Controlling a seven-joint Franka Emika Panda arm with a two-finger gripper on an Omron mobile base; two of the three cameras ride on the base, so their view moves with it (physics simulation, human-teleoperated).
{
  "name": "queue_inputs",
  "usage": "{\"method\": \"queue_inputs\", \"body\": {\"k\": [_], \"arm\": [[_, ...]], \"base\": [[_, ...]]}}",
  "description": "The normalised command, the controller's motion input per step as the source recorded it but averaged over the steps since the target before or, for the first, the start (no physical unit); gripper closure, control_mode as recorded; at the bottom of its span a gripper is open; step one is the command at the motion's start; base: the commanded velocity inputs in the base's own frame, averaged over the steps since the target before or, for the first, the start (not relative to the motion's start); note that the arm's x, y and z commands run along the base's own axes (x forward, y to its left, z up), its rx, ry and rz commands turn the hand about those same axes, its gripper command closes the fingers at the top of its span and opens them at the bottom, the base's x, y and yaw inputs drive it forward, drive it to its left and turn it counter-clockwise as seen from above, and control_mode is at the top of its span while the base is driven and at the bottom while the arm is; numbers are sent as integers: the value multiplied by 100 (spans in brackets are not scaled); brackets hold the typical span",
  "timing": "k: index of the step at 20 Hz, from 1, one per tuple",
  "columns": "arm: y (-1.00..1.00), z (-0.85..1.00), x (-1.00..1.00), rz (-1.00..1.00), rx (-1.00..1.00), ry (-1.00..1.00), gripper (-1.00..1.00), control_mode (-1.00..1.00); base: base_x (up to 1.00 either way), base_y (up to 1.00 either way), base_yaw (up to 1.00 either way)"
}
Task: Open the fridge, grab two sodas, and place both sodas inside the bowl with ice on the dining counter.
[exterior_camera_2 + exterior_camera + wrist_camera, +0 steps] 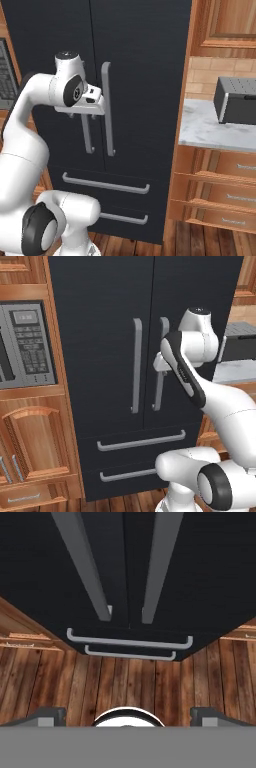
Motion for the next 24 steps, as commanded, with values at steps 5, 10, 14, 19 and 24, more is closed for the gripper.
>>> {"method": "queue_inputs", "body": {"k": [5, 10, 14, 19, 24], "arm": [[-1, -20, 2, 0, -13, -12, -100, -100], [-2, -32, 17, 0, -14, -25, -100, -100], [-1, -16, 20, 2, -11, -30, -100, -100], [-17, -3, 29, 1, 0, -25, -100, -100], [-21, 0, 5, 0, 2, -20, -100, -100]], "base": [[0, 0, 0], [0, 0, 0], [0, 0, 0], [0, 0, 0], [0, 0, 0]]}}
